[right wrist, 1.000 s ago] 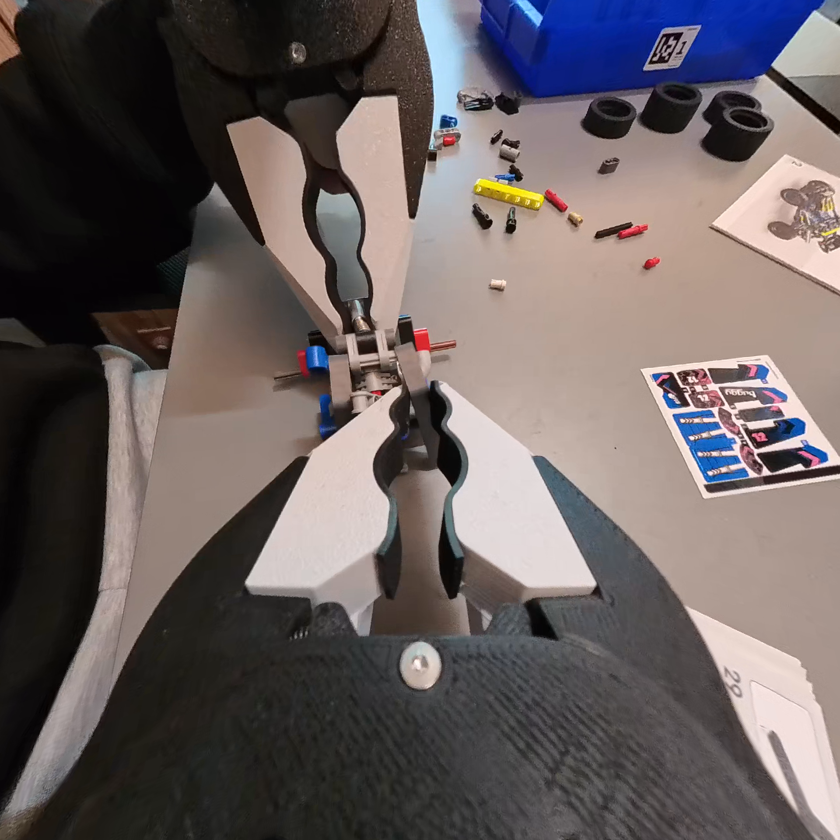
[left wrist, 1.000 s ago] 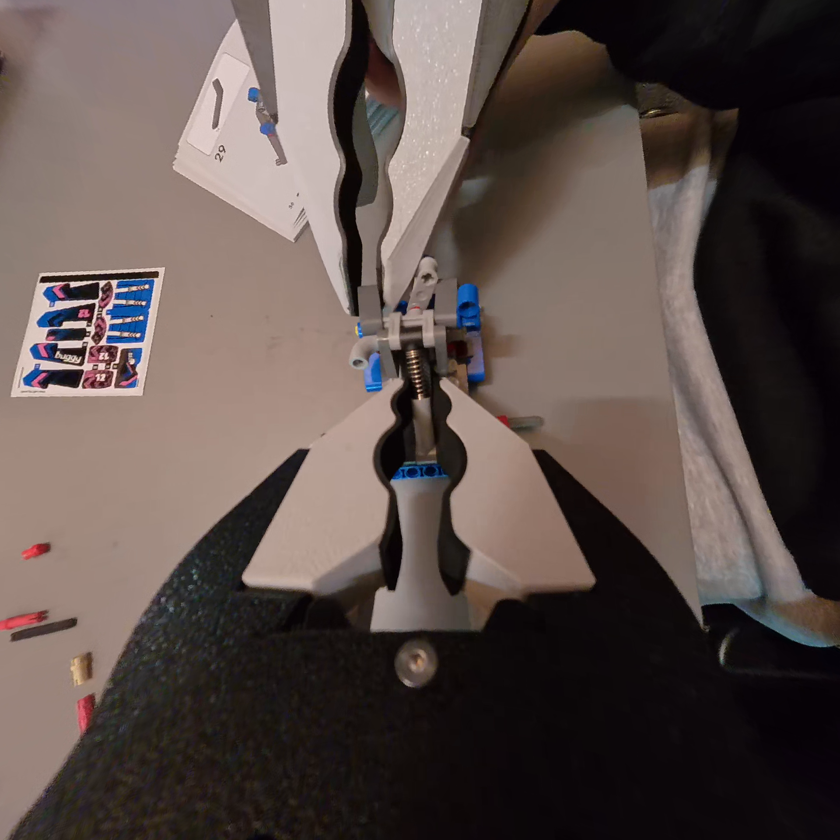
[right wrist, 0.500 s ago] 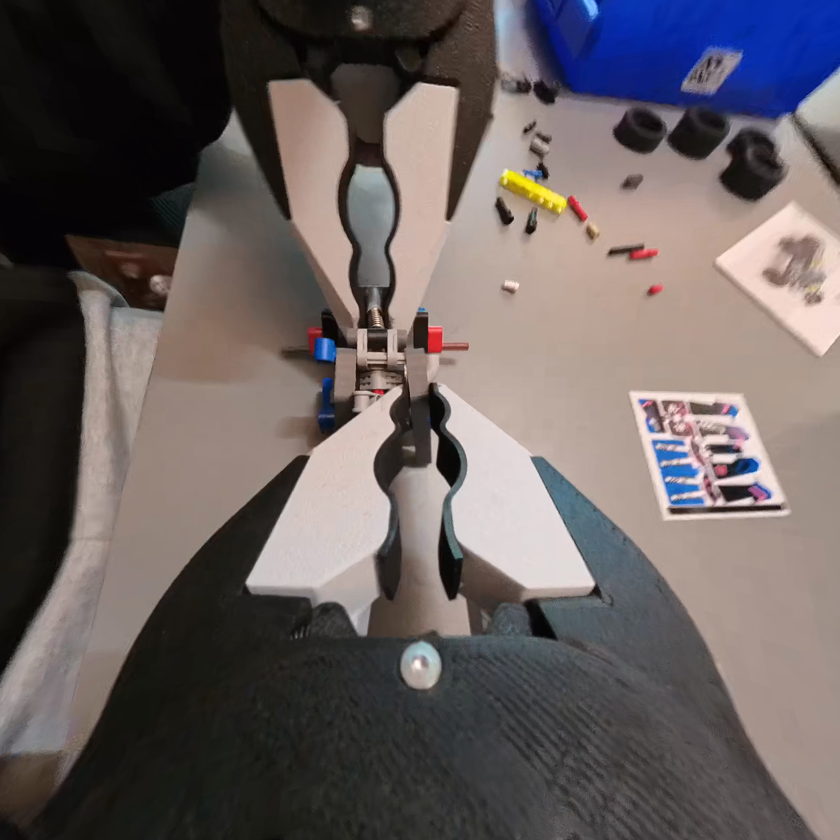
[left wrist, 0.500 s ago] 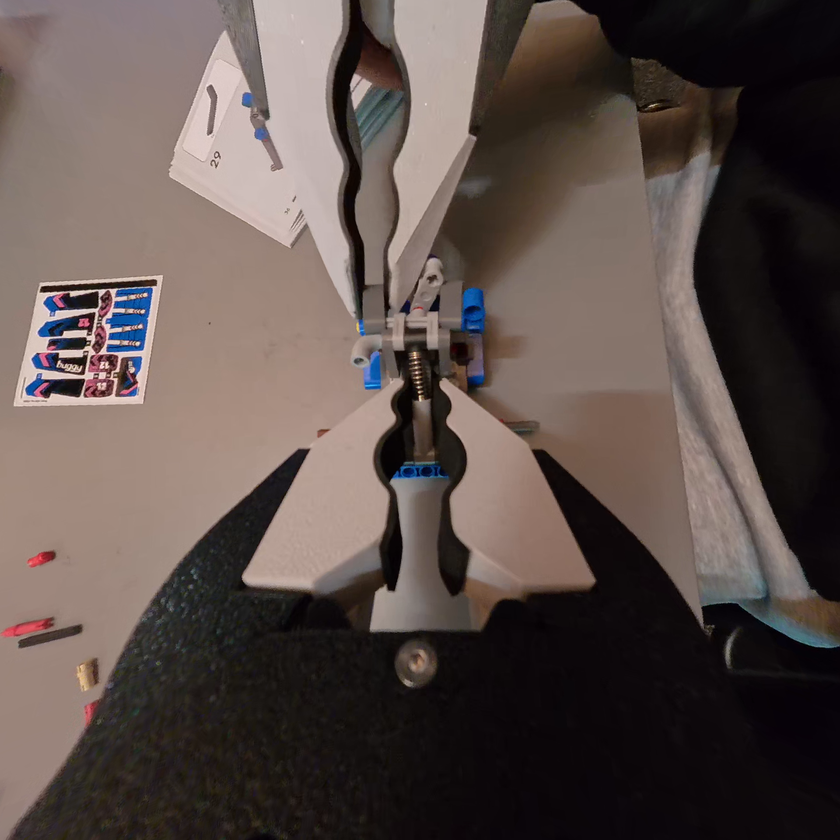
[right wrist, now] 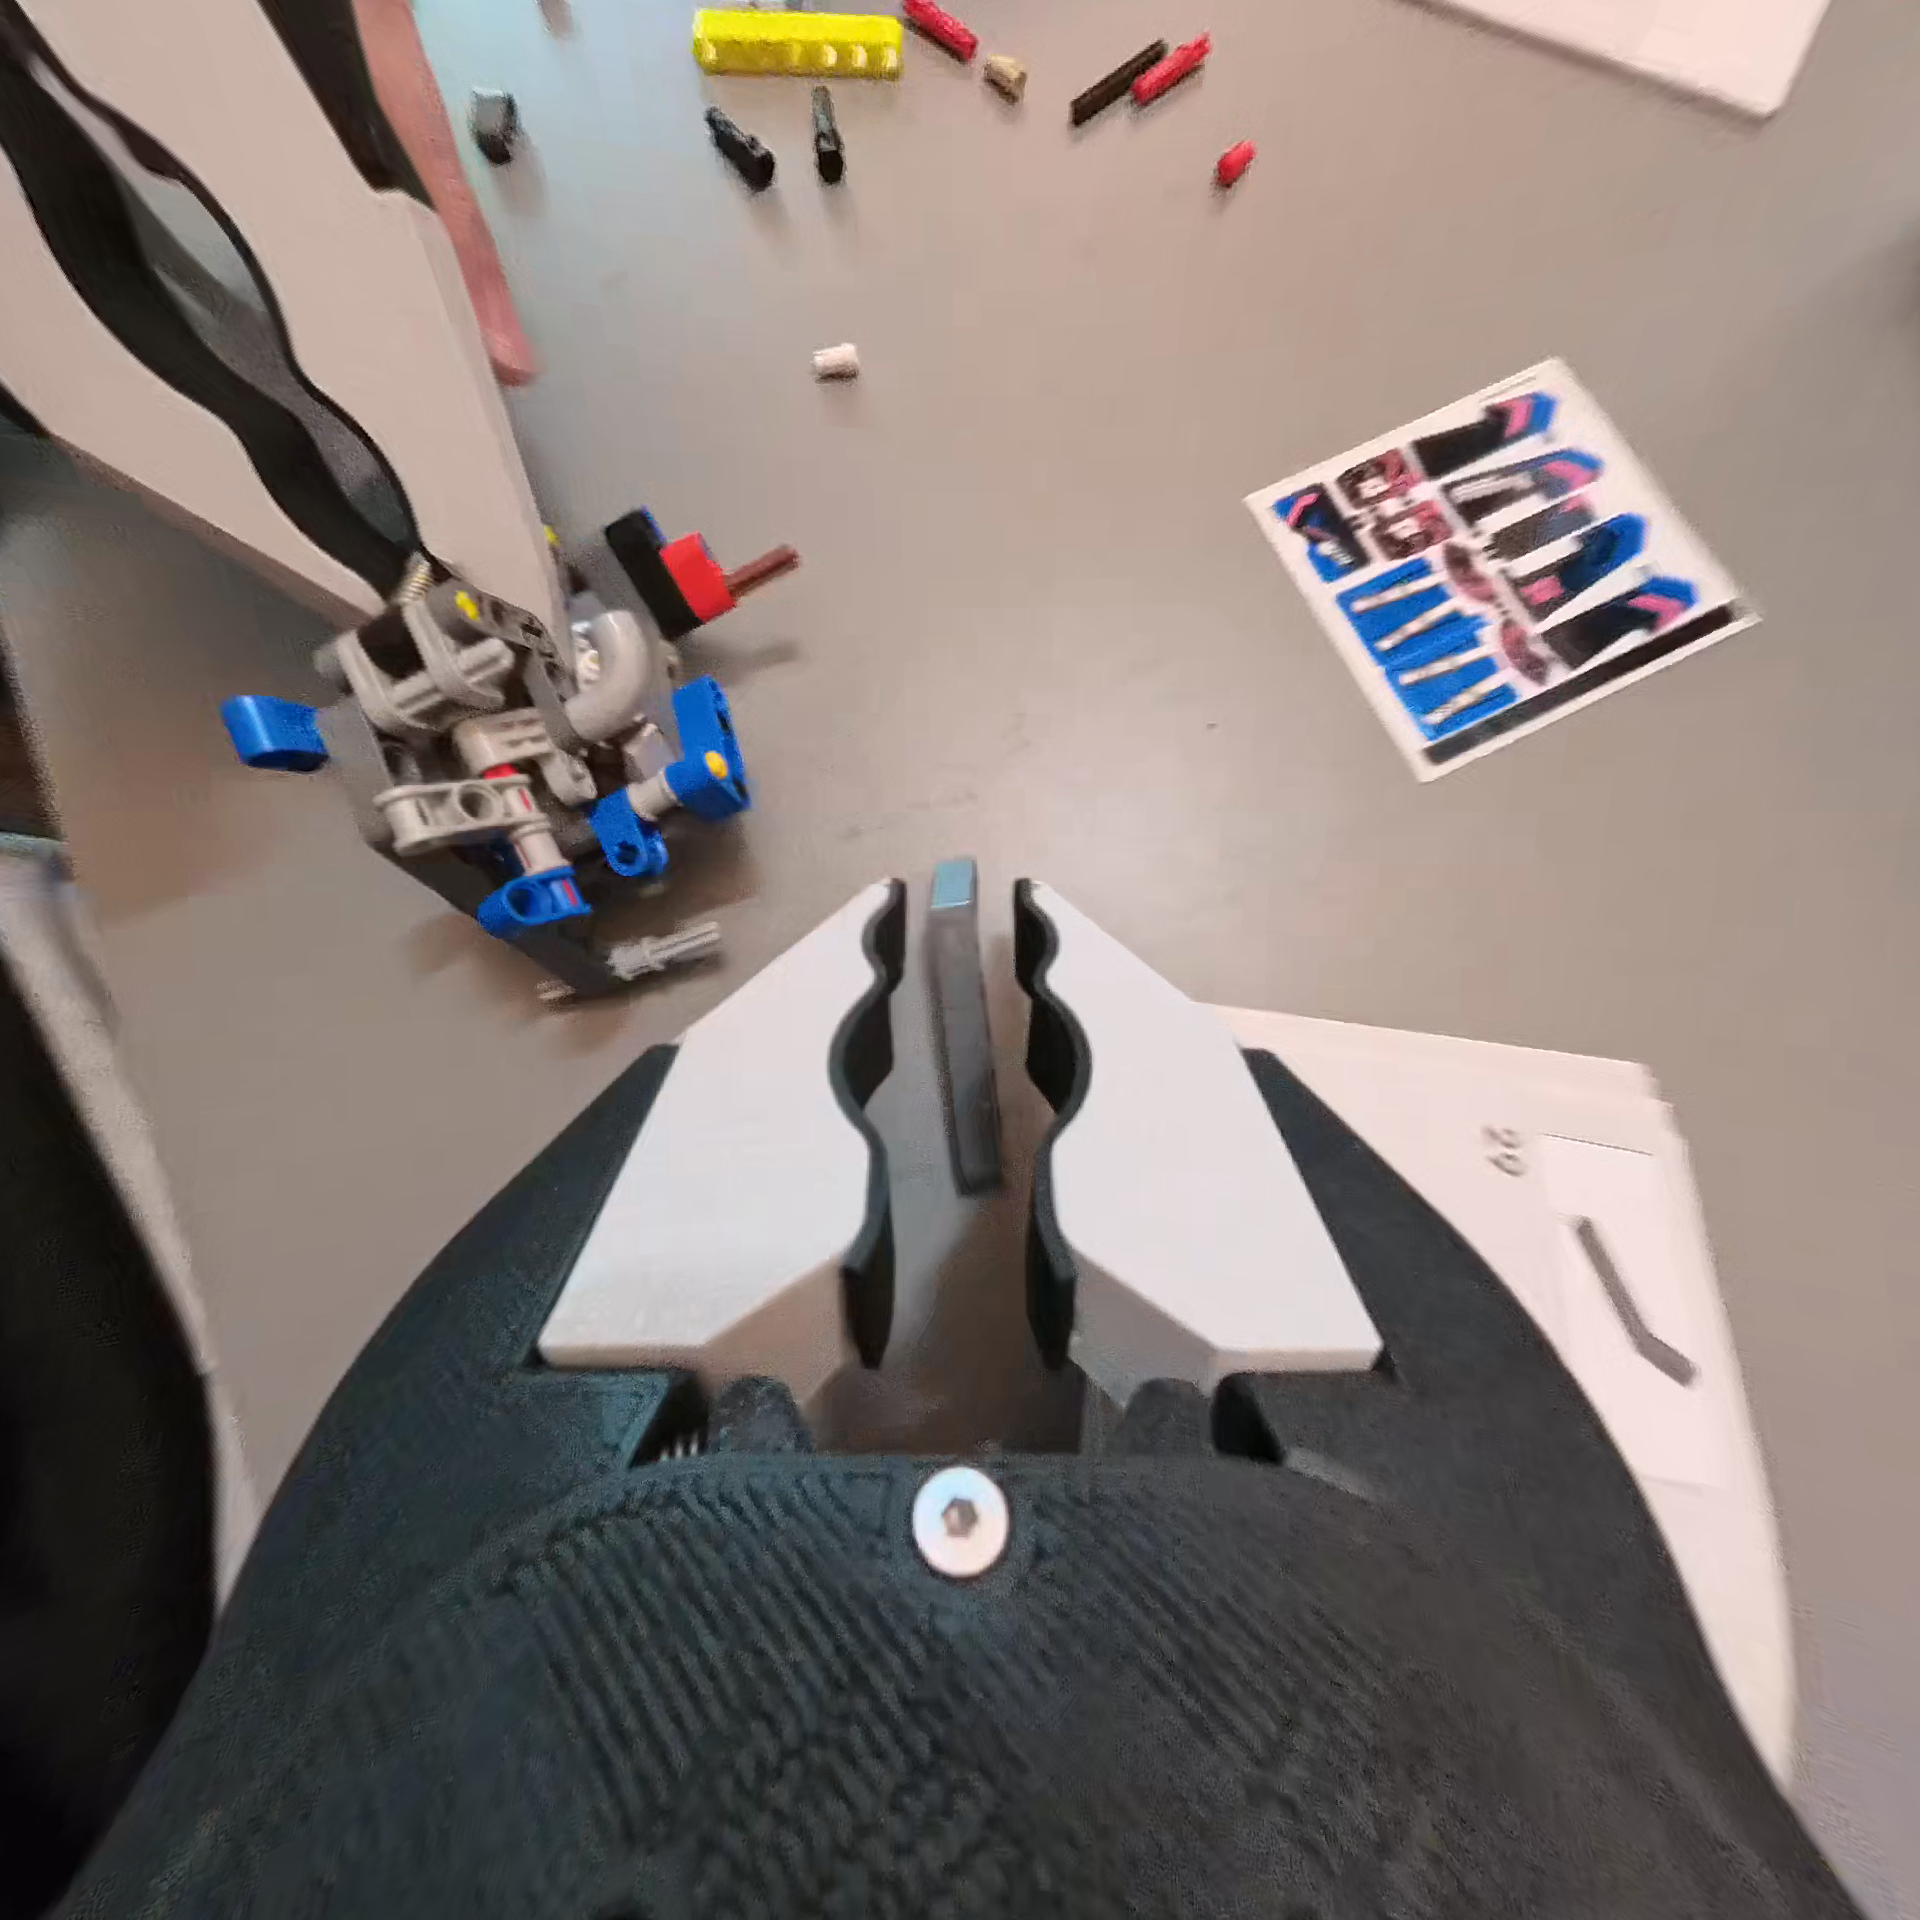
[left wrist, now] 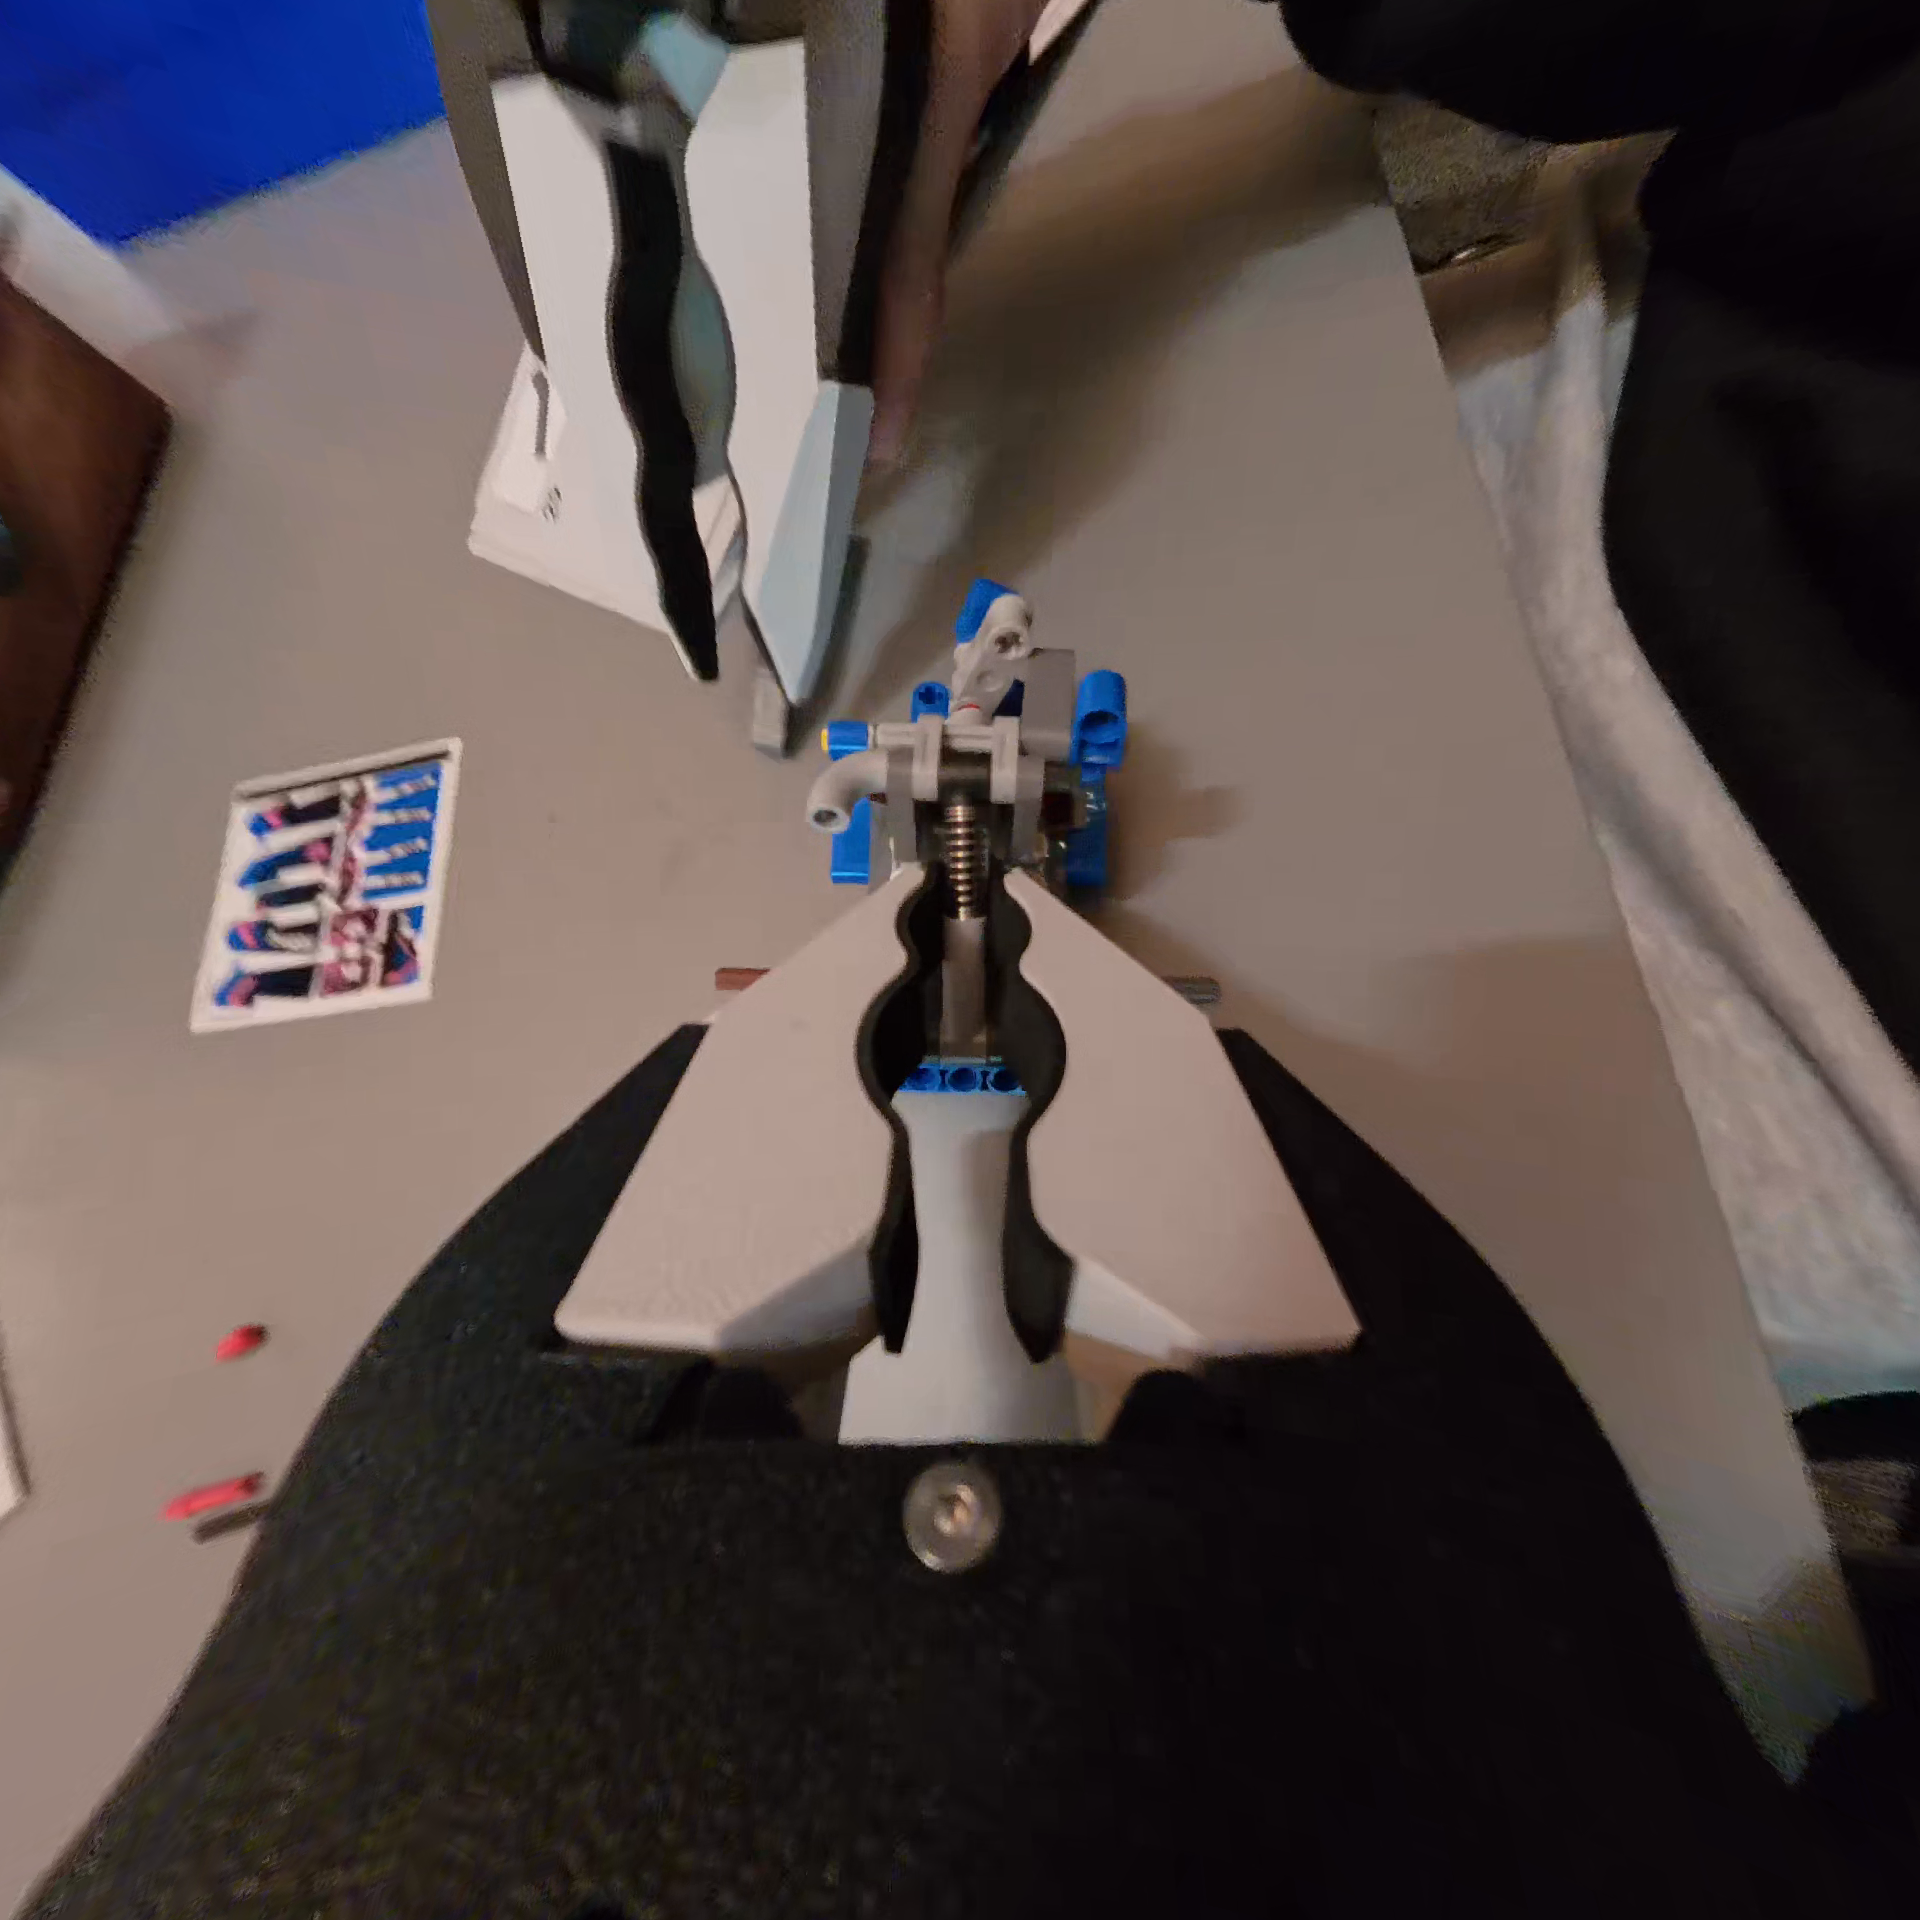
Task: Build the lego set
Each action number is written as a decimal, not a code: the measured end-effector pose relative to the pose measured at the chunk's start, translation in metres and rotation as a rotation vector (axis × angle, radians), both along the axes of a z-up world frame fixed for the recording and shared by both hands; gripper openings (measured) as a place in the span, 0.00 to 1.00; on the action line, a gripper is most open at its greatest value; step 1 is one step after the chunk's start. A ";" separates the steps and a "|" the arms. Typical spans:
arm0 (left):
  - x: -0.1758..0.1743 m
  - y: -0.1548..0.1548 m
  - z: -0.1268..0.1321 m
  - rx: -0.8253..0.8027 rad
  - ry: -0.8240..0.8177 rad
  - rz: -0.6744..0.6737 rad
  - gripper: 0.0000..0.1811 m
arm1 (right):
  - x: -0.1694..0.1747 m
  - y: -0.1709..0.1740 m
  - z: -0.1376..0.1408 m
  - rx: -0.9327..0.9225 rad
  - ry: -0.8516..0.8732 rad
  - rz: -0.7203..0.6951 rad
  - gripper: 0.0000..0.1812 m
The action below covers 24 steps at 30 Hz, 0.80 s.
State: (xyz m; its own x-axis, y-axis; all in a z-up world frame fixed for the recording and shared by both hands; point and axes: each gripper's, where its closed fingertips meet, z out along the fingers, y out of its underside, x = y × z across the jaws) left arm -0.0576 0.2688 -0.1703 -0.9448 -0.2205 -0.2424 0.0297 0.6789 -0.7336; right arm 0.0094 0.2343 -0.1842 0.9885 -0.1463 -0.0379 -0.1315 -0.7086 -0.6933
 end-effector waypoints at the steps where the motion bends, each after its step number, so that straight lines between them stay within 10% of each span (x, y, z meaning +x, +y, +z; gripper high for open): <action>1: -0.001 -0.001 0.002 -0.018 -0.030 -0.027 0.02 | -0.002 0.001 0.000 0.018 0.052 0.011 0.13; 6: -0.009 -0.006 0.017 -0.146 -0.057 -0.095 0.02 | 0.006 -0.004 0.024 0.111 -0.132 0.109 0.21; 11: -0.021 -0.012 0.048 -0.479 0.094 -0.165 0.02 | -0.070 -0.008 0.069 0.379 -0.379 0.580 0.15; 24: -0.030 -0.038 0.094 -0.818 0.331 -0.424 0.02 | -0.097 -0.031 0.123 0.564 -0.586 0.681 0.19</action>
